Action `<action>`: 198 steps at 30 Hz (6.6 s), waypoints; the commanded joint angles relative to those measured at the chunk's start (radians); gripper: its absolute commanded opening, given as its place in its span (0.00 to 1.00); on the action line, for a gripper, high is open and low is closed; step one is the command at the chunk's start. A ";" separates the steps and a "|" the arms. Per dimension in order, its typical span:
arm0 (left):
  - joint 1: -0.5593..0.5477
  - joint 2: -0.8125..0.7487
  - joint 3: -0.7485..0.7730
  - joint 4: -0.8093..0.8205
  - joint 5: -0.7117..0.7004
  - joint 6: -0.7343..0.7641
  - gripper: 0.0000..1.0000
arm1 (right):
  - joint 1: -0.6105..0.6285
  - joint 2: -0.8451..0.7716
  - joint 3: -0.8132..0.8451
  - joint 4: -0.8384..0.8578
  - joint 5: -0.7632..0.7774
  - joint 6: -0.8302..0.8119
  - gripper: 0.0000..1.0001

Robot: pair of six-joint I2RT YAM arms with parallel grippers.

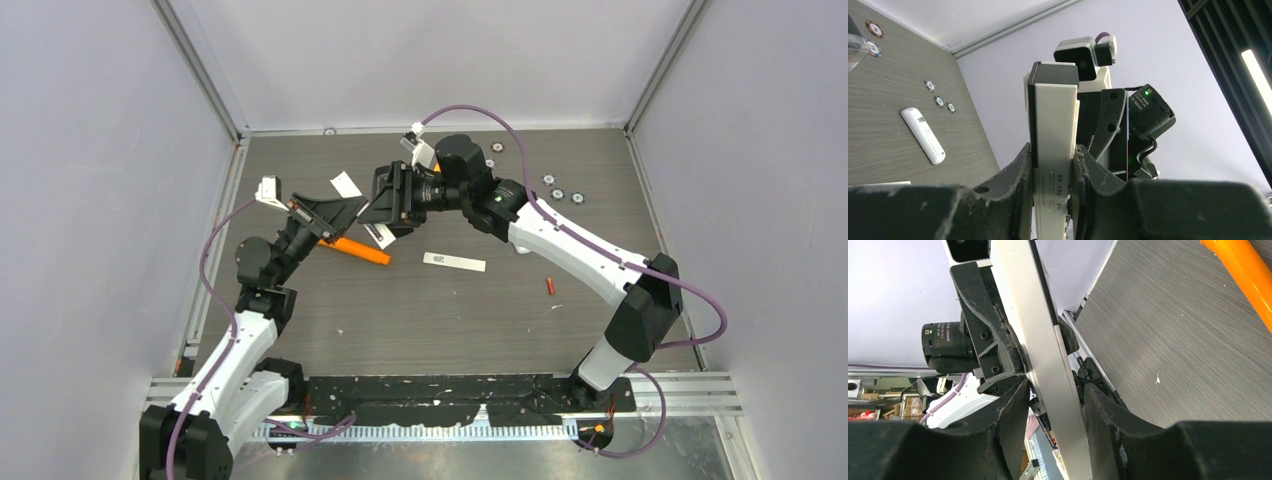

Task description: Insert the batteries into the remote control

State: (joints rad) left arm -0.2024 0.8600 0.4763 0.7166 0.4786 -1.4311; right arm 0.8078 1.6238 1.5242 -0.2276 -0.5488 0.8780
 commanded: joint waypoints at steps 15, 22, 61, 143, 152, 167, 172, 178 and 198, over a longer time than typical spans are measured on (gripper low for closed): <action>-0.004 -0.041 0.027 -0.077 -0.078 -0.119 0.00 | 0.015 -0.016 0.002 0.043 -0.050 -0.020 0.28; -0.003 -0.044 0.008 -0.055 -0.085 -0.167 0.00 | 0.018 -0.012 0.005 0.018 -0.045 -0.049 0.31; 0.001 -0.030 0.077 0.088 0.190 0.118 0.00 | 0.011 -0.177 -0.069 -0.024 -0.072 -0.454 0.78; 0.014 -0.007 0.047 -0.017 0.203 0.242 0.00 | -0.603 -0.245 -0.792 -0.296 0.778 -0.368 0.56; 0.022 -0.006 0.041 0.003 0.195 0.227 0.00 | -0.628 -0.198 -0.825 -0.250 0.716 -0.385 0.46; 0.041 0.003 0.044 0.003 0.206 0.209 0.00 | -0.627 -0.259 -0.823 -0.184 0.598 -0.441 0.05; 0.040 0.025 0.049 -0.026 0.220 0.208 0.00 | -0.597 -0.367 -0.777 -0.083 0.320 -0.487 0.05; 0.040 0.053 0.061 -0.025 0.255 0.208 0.00 | -0.509 -0.556 -0.784 0.228 -0.068 -0.488 0.05; 0.020 0.138 -0.053 0.086 0.325 0.113 0.00 | -0.052 -0.508 -0.381 -0.006 0.066 -0.713 0.06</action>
State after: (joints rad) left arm -0.1734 0.9543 0.4896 0.6846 0.7864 -1.2427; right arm 0.7319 1.0428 1.0588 -0.0998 -0.6403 0.1555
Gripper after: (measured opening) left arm 0.273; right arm 0.124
